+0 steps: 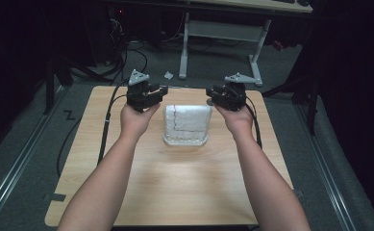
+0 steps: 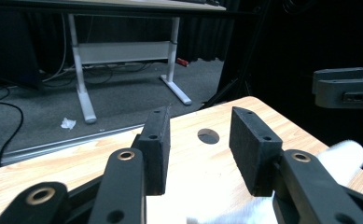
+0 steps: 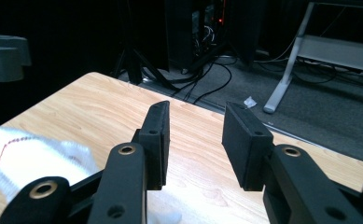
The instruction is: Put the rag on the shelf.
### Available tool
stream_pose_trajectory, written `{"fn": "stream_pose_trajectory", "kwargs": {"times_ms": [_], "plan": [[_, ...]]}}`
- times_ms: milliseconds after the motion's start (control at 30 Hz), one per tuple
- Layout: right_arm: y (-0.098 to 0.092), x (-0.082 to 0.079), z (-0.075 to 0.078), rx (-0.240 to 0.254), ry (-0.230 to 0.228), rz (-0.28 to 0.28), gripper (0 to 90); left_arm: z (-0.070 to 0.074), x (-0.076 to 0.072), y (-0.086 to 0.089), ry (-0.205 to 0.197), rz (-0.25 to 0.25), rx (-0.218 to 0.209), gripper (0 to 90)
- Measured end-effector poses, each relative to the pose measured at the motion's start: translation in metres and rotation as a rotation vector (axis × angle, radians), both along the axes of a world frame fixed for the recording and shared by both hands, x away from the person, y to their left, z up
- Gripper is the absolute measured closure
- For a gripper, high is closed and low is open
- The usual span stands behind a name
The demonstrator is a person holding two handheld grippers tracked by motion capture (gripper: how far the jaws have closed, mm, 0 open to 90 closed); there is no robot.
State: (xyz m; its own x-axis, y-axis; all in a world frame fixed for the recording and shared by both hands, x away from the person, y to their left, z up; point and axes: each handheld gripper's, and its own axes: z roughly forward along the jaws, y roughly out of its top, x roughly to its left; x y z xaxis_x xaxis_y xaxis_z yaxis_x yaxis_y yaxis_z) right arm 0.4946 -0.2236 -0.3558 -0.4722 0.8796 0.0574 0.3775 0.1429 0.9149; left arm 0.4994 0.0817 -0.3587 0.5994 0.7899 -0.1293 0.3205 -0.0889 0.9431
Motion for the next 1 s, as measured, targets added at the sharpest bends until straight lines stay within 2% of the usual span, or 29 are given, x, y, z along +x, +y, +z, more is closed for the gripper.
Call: {"fn": "stream_pose_trajectory", "kwargs": {"times_ms": [167,267,467,567,800,933,1000], "plan": [[-0.005,-0.012,0.0,-0.01,-0.019,-0.002,61.1,-0.004,-0.018,0.013,-0.017,-0.006,-0.005,57.3],[-0.009,-0.023,-0.003,-0.034,-0.034,-0.002,59.9,-0.008,-0.028,0.019,-0.015,-0.013,-0.003,56.8],[-0.013,-0.047,-0.011,-0.066,-0.07,0.009,58.0,-0.023,-0.053,0.027,-0.024,-0.036,0.016,55.7],[-0.015,-0.062,-0.017,-0.075,-0.077,0.015,56.7,-0.033,-0.065,0.031,-0.021,-0.046,0.011,55.4],[-0.015,-0.098,-0.044,-0.108,-0.092,0.038,50.0,-0.074,-0.105,0.047,0.018,-0.087,0.032,52.6],[-0.017,-0.125,-0.068,-0.123,-0.094,0.044,47.6,-0.102,-0.128,0.058,0.074,-0.117,0.02,51.1],[-0.019,-0.138,-0.081,-0.126,-0.082,0.04,46.6,-0.118,-0.142,0.062,0.1,-0.129,0.049,50.7]]}}
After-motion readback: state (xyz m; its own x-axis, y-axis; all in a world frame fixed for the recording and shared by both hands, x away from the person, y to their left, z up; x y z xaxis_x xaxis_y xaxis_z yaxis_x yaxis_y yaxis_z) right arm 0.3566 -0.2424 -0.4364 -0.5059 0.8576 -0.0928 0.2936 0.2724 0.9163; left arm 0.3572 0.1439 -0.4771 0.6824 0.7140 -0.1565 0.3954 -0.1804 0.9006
